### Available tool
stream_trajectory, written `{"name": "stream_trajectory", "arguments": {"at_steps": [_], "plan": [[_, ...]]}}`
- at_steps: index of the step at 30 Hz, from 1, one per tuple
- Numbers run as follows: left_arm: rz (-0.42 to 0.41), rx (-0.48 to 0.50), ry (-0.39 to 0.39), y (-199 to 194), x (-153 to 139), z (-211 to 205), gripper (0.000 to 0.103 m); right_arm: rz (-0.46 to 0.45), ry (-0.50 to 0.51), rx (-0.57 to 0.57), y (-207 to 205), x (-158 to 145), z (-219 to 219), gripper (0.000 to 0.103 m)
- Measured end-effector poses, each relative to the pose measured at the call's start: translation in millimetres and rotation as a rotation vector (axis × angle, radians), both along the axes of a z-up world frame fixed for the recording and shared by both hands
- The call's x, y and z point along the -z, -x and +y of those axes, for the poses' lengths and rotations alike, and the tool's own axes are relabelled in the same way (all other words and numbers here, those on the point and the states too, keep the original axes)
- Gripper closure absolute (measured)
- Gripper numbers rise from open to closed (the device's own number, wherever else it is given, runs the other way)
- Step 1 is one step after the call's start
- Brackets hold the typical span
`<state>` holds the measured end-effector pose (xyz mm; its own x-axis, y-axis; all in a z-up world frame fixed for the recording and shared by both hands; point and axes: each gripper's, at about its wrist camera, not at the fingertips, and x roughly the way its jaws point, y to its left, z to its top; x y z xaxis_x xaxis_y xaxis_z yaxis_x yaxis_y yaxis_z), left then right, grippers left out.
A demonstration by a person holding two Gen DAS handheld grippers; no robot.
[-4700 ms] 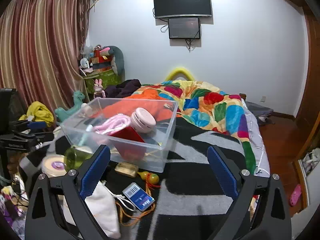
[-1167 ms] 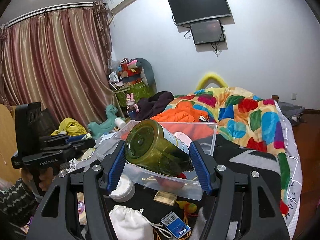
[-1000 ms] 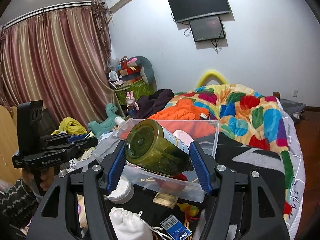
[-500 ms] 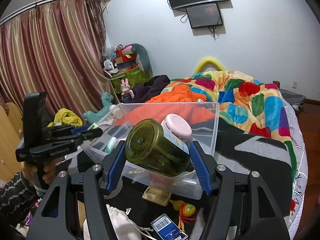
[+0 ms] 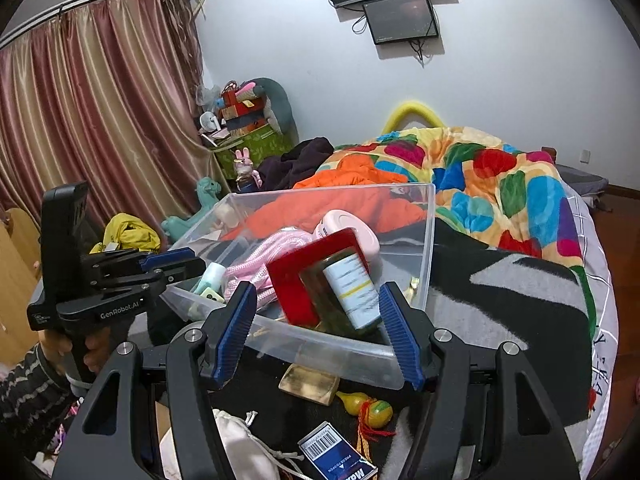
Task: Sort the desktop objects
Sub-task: 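Open left gripper releasing tile into bin while right gripper withdraws open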
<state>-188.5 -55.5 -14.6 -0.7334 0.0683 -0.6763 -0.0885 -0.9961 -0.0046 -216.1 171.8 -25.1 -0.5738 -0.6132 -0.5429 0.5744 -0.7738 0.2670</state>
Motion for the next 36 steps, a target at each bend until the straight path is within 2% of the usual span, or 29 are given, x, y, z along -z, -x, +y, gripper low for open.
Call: {"name": "stream_trajectory", "arguments": {"at_steps": [13, 15, 19, 21, 23, 25, 27, 36], "plan": [[0.037, 0.018, -0.004, -30.4, -17.6, 6.3, 0.077, 0.057, -0.064, 0.009, -25.3, -7.4, 3.5, 0.043], [0.047, 0.023, -0.021, -37.9, -22.3, 5.9, 0.069, 0.069, -0.078, 0.003, -30.9, -8.2, 2.8, 0.043], [0.068, 0.022, -0.036, -55.1, -29.6, 5.8, 0.060, 0.081, -0.091, -0.007, -44.6, -9.1, 2.4, 0.042], [0.071, 0.021, -0.037, -64.0, -31.0, 5.7, 0.047, 0.084, -0.095, -0.008, -52.0, -9.2, 3.0, 0.042], [0.077, 0.015, -0.042, -73.2, -32.3, 6.6, 0.041, 0.089, -0.096, -0.008, -59.1, -9.5, 3.6, 0.041], [0.081, 0.016, -0.044, -83.1, -33.6, 7.4, 0.040, 0.092, -0.086, -0.012, -66.0, -10.4, 5.6, 0.039], [0.087, 0.015, -0.050, -92.6, -34.5, 8.0, 0.032, 0.100, -0.081, -0.002, -74.0, -10.5, 8.6, 0.032], [0.092, 0.051, -0.063, -134.1, -30.7, 20.5, 0.020, 0.088, -0.081, -0.005, -102.9, 1.2, 10.0, 0.031]]}}
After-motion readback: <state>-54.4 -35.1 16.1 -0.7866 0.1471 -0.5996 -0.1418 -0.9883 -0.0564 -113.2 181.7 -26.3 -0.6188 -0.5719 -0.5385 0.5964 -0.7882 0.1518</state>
